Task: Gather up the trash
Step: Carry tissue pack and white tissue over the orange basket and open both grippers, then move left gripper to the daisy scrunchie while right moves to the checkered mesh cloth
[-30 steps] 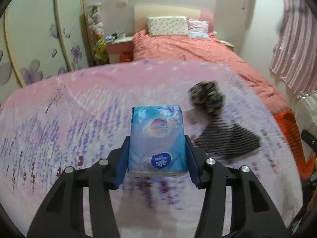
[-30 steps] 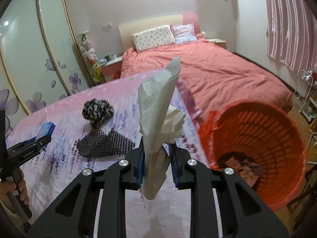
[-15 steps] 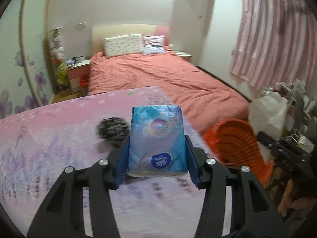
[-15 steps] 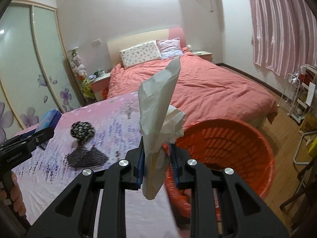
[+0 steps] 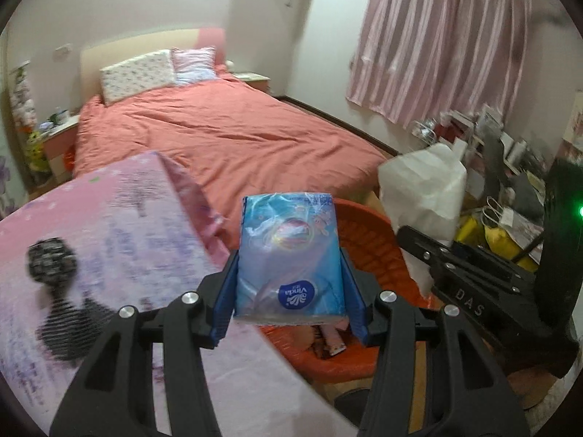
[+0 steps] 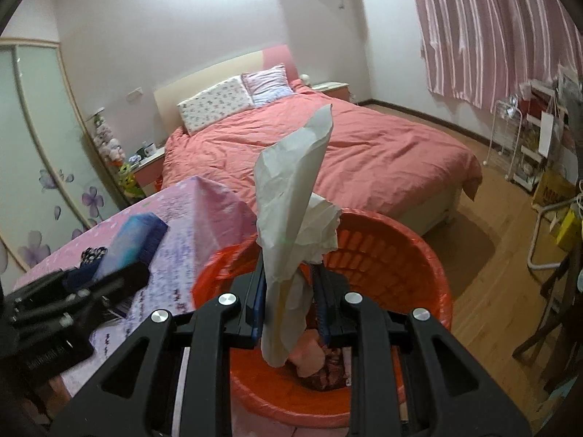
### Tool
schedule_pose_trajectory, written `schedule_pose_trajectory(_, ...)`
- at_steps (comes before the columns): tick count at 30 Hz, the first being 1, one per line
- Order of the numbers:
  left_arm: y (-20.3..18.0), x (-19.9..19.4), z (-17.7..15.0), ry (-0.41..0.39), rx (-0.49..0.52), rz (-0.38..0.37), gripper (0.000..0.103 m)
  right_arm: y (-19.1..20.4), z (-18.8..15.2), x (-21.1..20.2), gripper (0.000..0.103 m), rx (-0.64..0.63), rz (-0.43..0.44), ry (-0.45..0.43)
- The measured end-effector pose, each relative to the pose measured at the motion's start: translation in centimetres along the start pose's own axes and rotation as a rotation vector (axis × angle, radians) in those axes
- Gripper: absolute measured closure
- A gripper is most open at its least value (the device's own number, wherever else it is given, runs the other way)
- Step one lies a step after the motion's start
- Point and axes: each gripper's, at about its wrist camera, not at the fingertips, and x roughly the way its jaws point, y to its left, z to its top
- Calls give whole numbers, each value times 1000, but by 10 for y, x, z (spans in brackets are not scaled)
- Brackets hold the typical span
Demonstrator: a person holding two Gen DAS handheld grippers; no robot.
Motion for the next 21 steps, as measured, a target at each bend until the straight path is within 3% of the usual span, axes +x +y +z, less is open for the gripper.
schedule_pose_trajectory(2, -7, 20, 1, 22, 11, -11, 50, -8, 1, 8, 77, 12, 4, 10)
schedule_pose_trajectory(5, -8, 39, 2, 42, 16, -2, 37, -18, -3, 18, 67, 27, -8, 21)
schedule_pose_trajectory(7, -6, 45, 2, 46, 13, 14, 30, -23, -6, 22, 51, 35, -9, 31)
schedule_pose_trajectory(9, 2, 49, -2, 50, 6, 41, 25, -24, -12, 24, 44, 37, -19, 32)
schedule_pose_trajectory(14, 39, 47, -12, 51, -21, 154, 13, -19, -20, 24, 32, 23, -36, 36)
schedule_pose_trajectory(18, 86, 36, -21, 46, -47, 273, 11, -10, -23, 26, 17, -15, -30, 41)
schedule_pose_trajectory(21, 124, 26, -24, 39, -83, 364, 11, -2, -26, 27, 17, -34, -11, 47)
